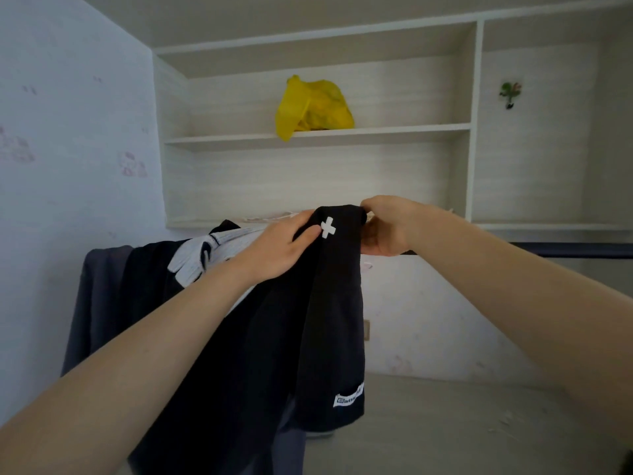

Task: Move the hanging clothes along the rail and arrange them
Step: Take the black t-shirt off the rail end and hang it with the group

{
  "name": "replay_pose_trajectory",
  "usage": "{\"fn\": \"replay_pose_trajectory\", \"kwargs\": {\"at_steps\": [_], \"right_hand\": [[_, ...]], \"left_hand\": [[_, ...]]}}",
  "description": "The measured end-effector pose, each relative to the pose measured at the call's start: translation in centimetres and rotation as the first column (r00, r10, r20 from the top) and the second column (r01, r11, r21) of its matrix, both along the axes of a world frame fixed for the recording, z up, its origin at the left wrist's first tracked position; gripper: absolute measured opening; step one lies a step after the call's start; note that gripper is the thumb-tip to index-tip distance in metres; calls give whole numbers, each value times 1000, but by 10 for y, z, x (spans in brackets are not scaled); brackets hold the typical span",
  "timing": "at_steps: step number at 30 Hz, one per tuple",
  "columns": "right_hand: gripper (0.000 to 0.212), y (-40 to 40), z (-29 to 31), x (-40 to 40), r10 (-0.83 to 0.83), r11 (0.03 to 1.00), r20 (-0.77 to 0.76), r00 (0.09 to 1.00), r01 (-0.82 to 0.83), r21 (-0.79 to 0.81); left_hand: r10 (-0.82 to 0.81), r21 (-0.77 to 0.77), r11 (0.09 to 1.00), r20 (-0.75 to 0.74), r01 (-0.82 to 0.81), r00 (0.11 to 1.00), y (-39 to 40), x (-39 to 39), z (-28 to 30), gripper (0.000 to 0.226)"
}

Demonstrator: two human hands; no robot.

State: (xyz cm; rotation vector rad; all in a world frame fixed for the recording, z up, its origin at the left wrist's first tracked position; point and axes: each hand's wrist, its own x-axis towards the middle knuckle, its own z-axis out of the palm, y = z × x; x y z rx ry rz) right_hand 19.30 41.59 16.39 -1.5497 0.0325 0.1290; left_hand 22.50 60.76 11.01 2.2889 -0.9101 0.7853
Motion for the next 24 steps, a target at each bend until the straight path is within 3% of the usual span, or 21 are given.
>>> {"fn": "replay_pose_trajectory", "kwargs": {"at_steps": [3, 8, 16, 20, 24], "right_hand": [[19, 7, 5, -3, -17, 996, 117, 993, 7, 84], [29, 17, 13, -1, -105, 992, 329, 939, 77, 96], [26, 18, 5, -8, -153, 985, 436, 887, 101, 139], [28, 9, 5, -22, -156, 975, 497, 854, 52, 216], [27, -7, 6, -36, -195, 964, 528, 827, 63, 258]], "left_hand": [[-6, 32, 999, -6, 6, 1000, 4, 3, -2, 38], [21, 33, 999, 6, -21, 1000, 6, -3, -3, 42], [47, 38, 998, 40, -49, 998, 33, 2, 7, 46], [153, -24, 988, 27, -152, 988, 40, 2, 16, 45], [251, -179, 960, 201, -216, 947, 50, 6, 29, 45]]}}
